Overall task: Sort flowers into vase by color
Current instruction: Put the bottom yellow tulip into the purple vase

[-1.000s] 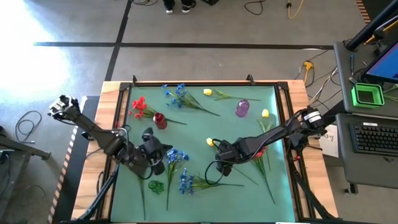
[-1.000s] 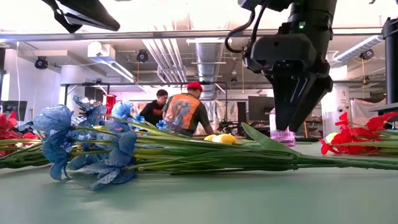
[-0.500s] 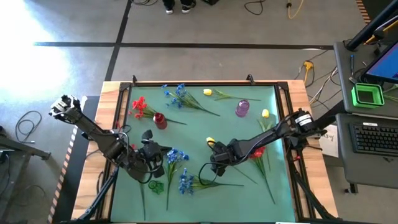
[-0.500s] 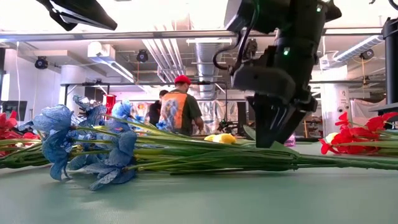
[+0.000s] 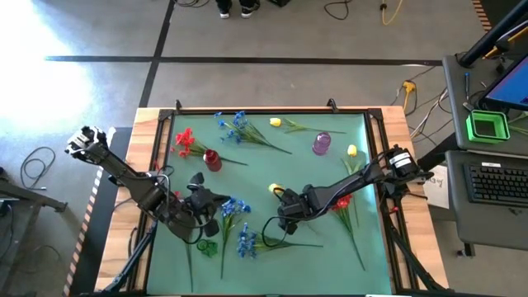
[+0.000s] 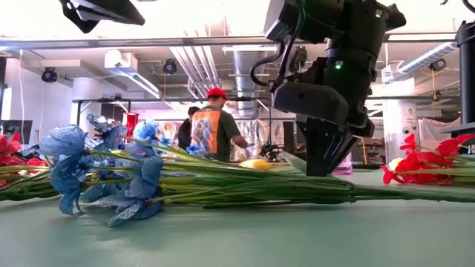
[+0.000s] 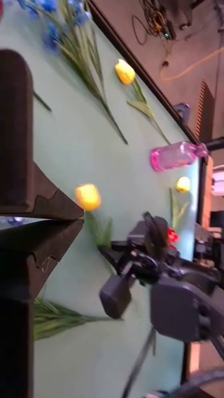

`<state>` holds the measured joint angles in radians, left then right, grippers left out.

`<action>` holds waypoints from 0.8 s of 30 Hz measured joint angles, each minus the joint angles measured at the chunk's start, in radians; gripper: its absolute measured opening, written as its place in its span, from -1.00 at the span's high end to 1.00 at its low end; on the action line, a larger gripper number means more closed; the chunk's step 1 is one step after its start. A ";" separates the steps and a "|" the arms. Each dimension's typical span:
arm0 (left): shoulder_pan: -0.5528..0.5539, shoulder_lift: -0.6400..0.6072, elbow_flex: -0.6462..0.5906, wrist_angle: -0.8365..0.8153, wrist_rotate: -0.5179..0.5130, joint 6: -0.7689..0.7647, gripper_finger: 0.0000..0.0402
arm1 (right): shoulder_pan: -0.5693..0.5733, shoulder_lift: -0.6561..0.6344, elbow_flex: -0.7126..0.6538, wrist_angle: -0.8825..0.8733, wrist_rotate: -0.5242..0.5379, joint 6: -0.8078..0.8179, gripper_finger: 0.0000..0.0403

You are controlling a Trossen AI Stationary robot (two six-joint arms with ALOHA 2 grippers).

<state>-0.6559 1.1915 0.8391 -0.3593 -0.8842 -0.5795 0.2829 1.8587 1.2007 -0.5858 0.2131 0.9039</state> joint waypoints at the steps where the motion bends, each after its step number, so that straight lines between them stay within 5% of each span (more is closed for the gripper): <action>1: 0.000 0.000 0.000 0.020 0.000 0.016 1.00 | 0.000 0.000 -0.001 0.005 0.000 -0.003 0.89; 9: 0.000 0.000 0.000 0.075 0.000 0.081 1.00 | 0.000 -0.057 0.024 0.023 0.036 -0.063 0.93; 14: 0.000 0.000 0.000 0.076 0.000 0.081 1.00 | -0.012 -0.207 0.031 0.088 0.208 -0.201 0.93; 18: 0.000 0.000 0.000 0.102 0.000 0.093 1.00 | -0.046 -0.351 0.008 0.274 0.322 -0.401 0.93; 24: 0.000 0.000 0.000 0.176 0.000 0.180 1.00 | -0.132 -0.528 -0.163 0.783 0.322 -0.743 0.93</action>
<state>-0.6556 1.1919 0.8391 -0.1837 -0.8841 -0.3992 0.1510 1.3310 1.0373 0.1973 0.5355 0.1607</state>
